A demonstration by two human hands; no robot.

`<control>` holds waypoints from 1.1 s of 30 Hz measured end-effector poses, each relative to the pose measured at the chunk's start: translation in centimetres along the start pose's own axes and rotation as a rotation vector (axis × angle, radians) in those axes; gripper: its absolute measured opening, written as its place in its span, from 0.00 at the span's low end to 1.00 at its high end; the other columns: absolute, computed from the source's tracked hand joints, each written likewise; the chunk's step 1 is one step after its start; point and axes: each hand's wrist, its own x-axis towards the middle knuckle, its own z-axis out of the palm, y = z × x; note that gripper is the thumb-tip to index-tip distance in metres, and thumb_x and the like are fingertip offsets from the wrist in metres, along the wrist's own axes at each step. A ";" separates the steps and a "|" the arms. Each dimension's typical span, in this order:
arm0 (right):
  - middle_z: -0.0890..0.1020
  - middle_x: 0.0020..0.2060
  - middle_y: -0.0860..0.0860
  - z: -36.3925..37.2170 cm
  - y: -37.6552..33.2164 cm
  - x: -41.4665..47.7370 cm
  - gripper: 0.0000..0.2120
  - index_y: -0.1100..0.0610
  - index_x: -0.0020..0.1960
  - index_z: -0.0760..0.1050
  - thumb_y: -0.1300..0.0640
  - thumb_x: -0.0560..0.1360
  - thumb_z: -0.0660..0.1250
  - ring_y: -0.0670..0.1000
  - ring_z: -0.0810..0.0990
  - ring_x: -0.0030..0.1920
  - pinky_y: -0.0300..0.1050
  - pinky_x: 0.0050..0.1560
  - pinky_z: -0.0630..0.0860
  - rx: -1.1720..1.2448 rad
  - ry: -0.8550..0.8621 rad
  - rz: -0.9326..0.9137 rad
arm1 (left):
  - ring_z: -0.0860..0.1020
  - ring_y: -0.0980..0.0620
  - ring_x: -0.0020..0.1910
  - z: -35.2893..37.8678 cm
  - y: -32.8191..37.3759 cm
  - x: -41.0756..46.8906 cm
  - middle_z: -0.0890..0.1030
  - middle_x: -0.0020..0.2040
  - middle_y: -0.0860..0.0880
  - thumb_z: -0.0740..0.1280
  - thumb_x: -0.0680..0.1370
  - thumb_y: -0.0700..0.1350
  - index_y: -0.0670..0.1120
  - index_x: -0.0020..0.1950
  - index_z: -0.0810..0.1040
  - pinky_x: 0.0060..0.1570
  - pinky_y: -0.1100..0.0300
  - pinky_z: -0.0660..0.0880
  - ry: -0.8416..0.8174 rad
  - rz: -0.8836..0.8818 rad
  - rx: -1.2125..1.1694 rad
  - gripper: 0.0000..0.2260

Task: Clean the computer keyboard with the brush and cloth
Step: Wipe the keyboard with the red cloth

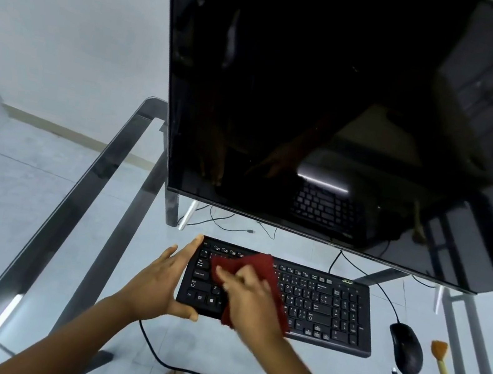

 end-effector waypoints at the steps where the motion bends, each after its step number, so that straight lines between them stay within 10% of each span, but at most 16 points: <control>1: 0.77 0.47 0.47 0.7 -1.4 -0.7 0.21 0.43 0.65 0.74 0.60 0.76 0.64 0.54 0.76 0.42 0.43 0.44 0.71 0.012 -0.053 -0.061 | 0.35 0.81 0.64 0.1 -0.2 0.1 0.43 0.70 0.70 0.75 0.62 0.67 0.55 0.76 0.34 0.67 0.75 0.34 0.006 0.002 0.004 0.60; 4: 0.75 0.44 0.44 1.6 -2.5 -2.6 0.17 0.42 0.63 0.74 0.52 0.75 0.59 0.48 0.77 0.39 0.41 0.42 0.72 -0.041 -0.179 -0.279 | 0.47 0.69 0.74 0.2 -0.7 0.2 0.47 0.76 0.64 0.73 0.61 0.70 0.52 0.78 0.36 0.76 0.58 0.44 -0.015 0.027 0.044 0.61; 7: 0.74 0.41 0.42 -0.9 0.9 -3.4 0.17 0.39 0.60 0.77 0.55 0.75 0.63 0.46 0.74 0.38 0.40 0.40 0.71 -0.046 -0.142 -0.195 | 0.46 0.61 0.74 0.1 -0.7 0.0 0.47 0.75 0.63 0.74 0.60 0.70 0.55 0.77 0.35 0.74 0.63 0.40 -0.022 -0.028 0.002 0.61; 13: 0.76 0.42 0.42 -1.3 0.8 -3.8 0.17 0.41 0.58 0.78 0.55 0.72 0.68 0.42 0.73 0.41 0.41 0.41 0.75 -0.072 -0.149 -0.184 | 0.44 0.68 0.70 0.2 -0.7 0.1 0.50 0.74 0.64 0.74 0.60 0.69 0.54 0.78 0.36 0.68 0.73 0.35 -0.012 -0.006 0.009 0.61; 26: 0.69 0.37 0.44 -3.6 3.1 -6.1 0.26 0.40 0.58 0.78 0.60 0.65 0.75 0.45 0.71 0.36 0.39 0.38 0.67 -0.228 -0.276 -0.217 | 0.49 0.62 0.75 0.3 -1.1 0.3 0.52 0.78 0.59 0.74 0.60 0.70 0.57 0.77 0.34 0.75 0.61 0.41 -0.031 0.000 0.015 0.61; 33: 0.75 0.41 0.47 -0.5 -2.6 -1.1 0.14 0.43 0.58 0.77 0.53 0.73 0.68 0.49 0.76 0.39 0.42 0.39 0.75 0.043 -0.161 -0.158 | 0.46 0.63 0.76 0.2 -1.0 0.3 0.48 0.79 0.59 0.72 0.60 0.71 0.55 0.77 0.34 0.75 0.62 0.41 -0.020 0.020 0.049 0.61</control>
